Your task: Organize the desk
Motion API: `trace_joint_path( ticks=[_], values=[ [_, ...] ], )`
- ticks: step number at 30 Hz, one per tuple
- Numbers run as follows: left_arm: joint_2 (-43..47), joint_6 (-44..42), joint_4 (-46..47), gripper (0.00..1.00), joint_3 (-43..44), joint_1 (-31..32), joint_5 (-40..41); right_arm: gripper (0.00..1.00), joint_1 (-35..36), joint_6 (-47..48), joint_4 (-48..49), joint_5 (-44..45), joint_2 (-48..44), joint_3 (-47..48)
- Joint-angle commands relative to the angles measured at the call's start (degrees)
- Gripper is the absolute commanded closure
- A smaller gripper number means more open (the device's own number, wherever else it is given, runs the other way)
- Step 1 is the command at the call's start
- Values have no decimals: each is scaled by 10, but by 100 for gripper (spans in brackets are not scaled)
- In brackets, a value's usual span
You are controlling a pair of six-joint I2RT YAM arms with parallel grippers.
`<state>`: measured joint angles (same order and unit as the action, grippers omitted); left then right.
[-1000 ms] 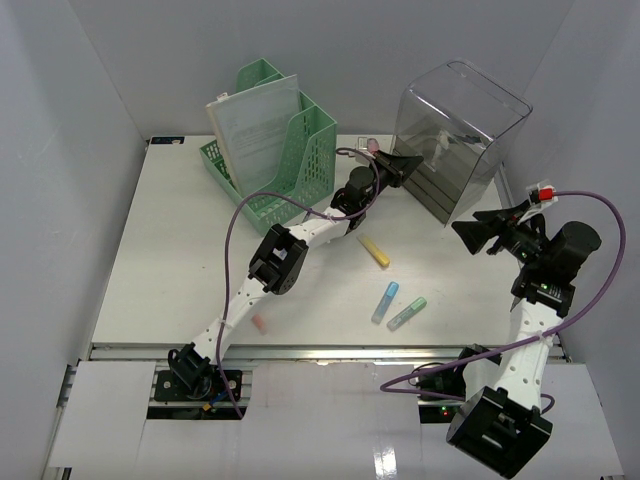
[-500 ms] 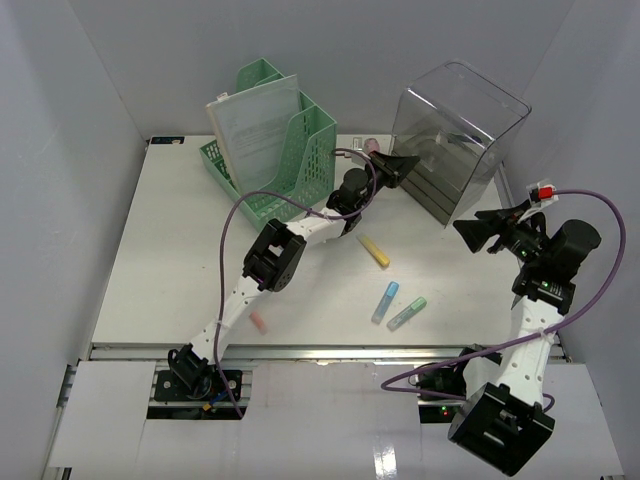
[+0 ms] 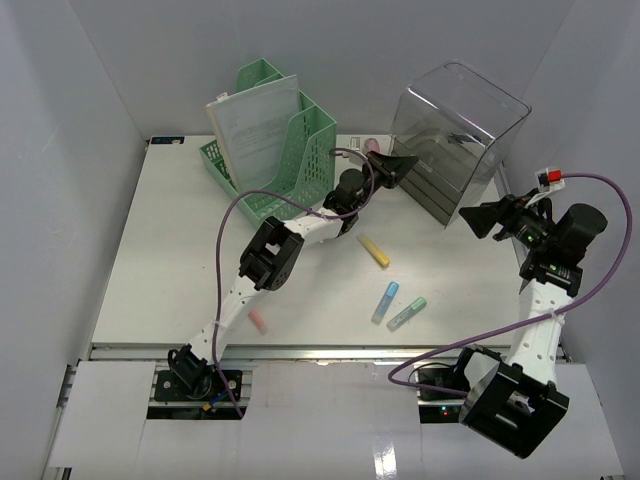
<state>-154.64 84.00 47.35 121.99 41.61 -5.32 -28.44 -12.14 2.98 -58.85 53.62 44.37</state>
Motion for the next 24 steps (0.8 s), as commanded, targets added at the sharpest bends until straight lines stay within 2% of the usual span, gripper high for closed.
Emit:
trace_joint_path(
  ticks=[1,11,24],
  values=[
    [94,-3,60,100,-12,-14,-19,20,14,-32,16,23,8,37],
    [108,4,66,100,-17,-20,-23,20,36,-70,43,37,23,41],
    [122,9,73,100,-19,-21,-22,20,88,-21,41,106,60,34]
  ],
)
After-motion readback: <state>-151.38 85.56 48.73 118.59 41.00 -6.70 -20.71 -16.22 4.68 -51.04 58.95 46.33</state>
